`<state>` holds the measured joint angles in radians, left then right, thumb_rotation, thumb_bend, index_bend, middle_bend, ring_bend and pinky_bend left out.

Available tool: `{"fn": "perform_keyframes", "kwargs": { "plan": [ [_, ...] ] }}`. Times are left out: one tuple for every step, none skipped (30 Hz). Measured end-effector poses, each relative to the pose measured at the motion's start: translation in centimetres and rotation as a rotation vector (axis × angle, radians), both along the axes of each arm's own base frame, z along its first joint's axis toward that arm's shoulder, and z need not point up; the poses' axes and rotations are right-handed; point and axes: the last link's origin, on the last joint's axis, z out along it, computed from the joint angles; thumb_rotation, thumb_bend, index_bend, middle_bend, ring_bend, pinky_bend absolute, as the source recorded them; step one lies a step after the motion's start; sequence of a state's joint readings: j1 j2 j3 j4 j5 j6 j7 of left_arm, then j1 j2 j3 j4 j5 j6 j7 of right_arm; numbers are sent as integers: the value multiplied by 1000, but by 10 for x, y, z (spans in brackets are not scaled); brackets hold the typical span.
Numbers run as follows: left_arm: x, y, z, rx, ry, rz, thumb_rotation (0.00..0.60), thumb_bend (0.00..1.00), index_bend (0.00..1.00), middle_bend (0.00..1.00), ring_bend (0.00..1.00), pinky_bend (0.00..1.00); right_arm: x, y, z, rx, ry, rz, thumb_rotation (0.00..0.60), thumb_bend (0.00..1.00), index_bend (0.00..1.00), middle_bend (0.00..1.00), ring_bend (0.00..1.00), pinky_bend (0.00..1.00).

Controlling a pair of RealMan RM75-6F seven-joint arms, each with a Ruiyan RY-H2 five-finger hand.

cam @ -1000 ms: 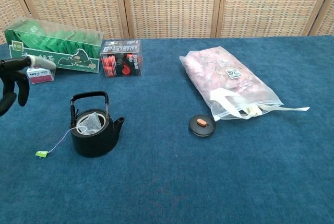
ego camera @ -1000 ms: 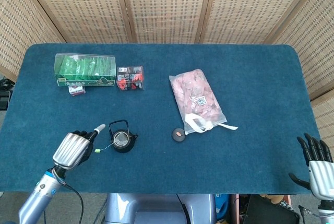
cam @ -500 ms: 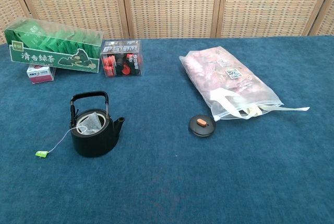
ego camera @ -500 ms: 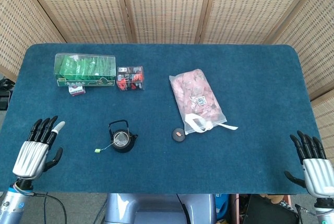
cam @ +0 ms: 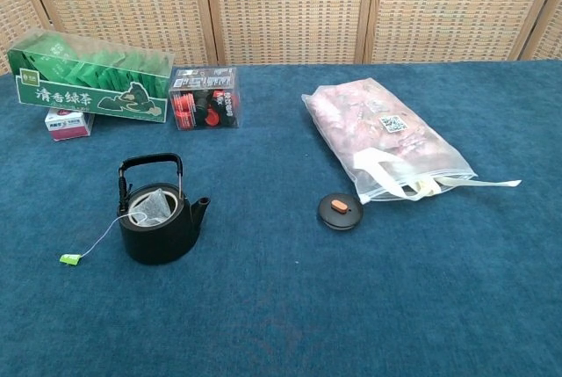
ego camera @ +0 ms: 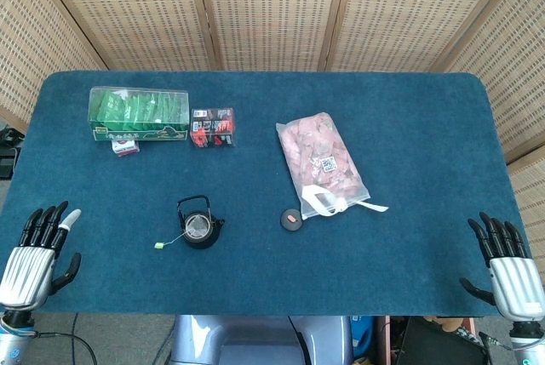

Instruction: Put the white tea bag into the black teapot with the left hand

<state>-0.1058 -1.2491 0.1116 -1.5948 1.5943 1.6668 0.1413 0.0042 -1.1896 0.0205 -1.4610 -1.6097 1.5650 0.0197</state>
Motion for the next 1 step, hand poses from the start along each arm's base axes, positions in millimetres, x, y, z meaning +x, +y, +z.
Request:
{"fn": "perform_keyframes", "kwargs": {
  "plan": [
    [0,0,0,0,-1,-2,600,475,80,0,0,0,0,0,0,0,0,0,600,101,29,61,0,0]
  ]
}}
